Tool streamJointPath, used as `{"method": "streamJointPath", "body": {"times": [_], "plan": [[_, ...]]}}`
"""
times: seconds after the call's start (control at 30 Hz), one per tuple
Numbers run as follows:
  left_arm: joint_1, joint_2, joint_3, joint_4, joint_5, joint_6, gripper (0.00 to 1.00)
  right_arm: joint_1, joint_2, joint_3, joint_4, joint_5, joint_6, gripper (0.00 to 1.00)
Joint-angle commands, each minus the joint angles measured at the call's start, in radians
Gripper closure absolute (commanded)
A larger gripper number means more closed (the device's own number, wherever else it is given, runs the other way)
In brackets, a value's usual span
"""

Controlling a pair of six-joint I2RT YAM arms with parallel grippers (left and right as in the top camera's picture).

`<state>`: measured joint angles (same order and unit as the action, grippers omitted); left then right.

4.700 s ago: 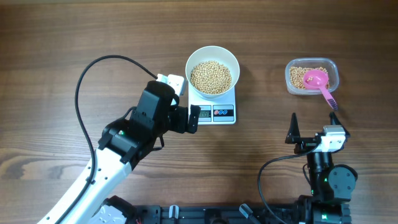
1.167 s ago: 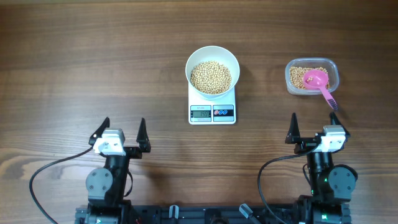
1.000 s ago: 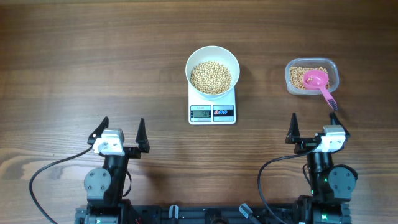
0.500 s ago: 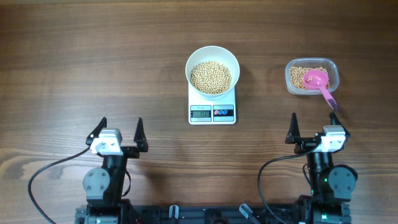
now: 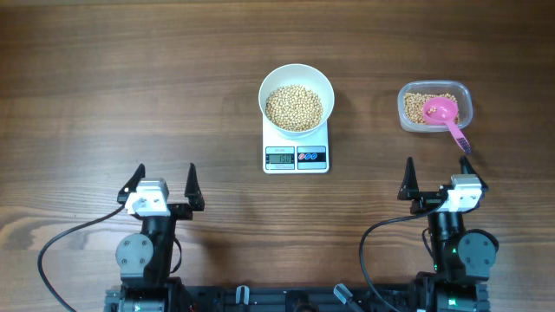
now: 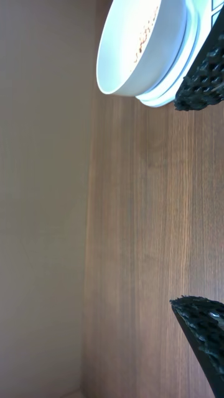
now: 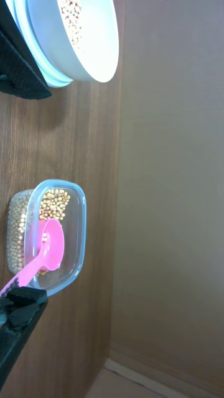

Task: Scoop item into bowl and weigh 150g on scale

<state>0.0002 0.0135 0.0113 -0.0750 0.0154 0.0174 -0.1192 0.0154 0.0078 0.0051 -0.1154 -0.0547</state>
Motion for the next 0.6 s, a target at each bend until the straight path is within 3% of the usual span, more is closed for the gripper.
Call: {"method": "streamJointPath", "body": {"times": [0.0,0.57], "plan": [[-0.002,-0.011,-0.006,-0.004,-0.035,-0.021,0.0,0.004,-0.012,-0.003,0.002,-0.012,-0.014,0.0],[-0.002,-0.011,-0.006,-0.005,-0.006,0.031,0.0,0.004,-0.012,-0.003,0.002,-0.012,-0.014,0.0]]}}
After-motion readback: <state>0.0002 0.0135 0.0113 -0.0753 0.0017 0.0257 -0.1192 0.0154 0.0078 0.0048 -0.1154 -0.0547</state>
